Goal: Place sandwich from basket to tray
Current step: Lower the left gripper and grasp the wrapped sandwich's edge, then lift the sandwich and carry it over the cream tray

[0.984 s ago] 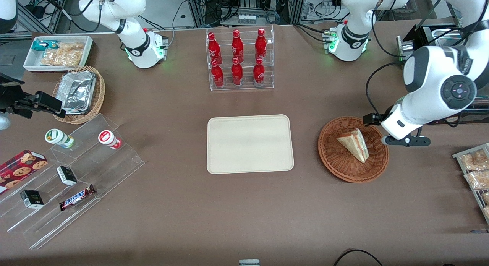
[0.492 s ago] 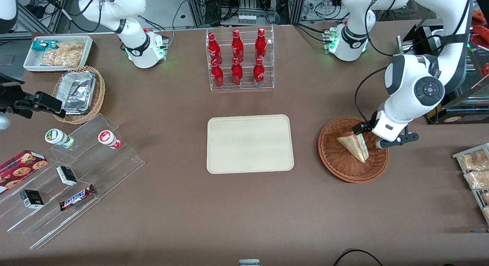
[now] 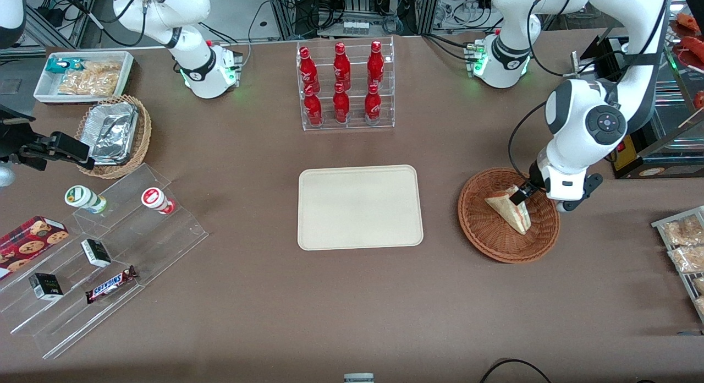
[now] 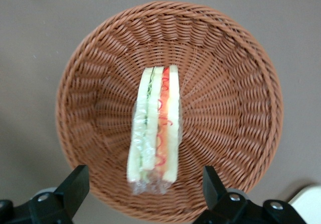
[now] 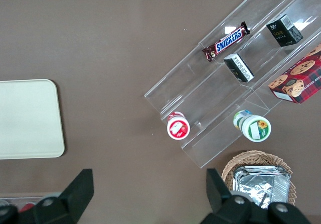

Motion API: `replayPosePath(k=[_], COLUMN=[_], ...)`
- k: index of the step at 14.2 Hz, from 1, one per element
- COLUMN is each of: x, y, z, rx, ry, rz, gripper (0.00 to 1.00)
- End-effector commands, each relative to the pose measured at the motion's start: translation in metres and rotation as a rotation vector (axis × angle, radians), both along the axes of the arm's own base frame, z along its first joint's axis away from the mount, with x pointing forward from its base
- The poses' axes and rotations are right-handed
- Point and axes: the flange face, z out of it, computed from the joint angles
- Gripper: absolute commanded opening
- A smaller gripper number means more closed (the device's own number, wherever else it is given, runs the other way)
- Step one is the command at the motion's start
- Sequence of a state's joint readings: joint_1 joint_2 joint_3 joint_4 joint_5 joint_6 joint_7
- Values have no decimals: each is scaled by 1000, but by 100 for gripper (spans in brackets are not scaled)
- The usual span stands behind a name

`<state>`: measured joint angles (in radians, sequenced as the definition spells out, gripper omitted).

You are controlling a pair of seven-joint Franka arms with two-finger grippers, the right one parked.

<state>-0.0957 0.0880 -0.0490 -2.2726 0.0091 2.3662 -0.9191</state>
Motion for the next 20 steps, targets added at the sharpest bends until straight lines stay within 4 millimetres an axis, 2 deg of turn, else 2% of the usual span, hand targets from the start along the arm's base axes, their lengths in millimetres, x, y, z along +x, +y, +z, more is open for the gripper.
replayPosePath(k=[1, 8, 9, 12, 13, 18, 20], x=[1, -1, 0, 1, 1, 8, 18], y=[-11, -11, -11, -8, -8, -10, -15], z=[-28, -62, -65, -71, -70, -46, -30], rx=[-3, 7, 7, 7, 7, 2, 3], ry=[-13, 46, 49, 59, 59, 21, 24], rz=[82, 32, 32, 40, 35, -113, -326], gripper=[100, 100, 95, 17, 8, 4, 4])
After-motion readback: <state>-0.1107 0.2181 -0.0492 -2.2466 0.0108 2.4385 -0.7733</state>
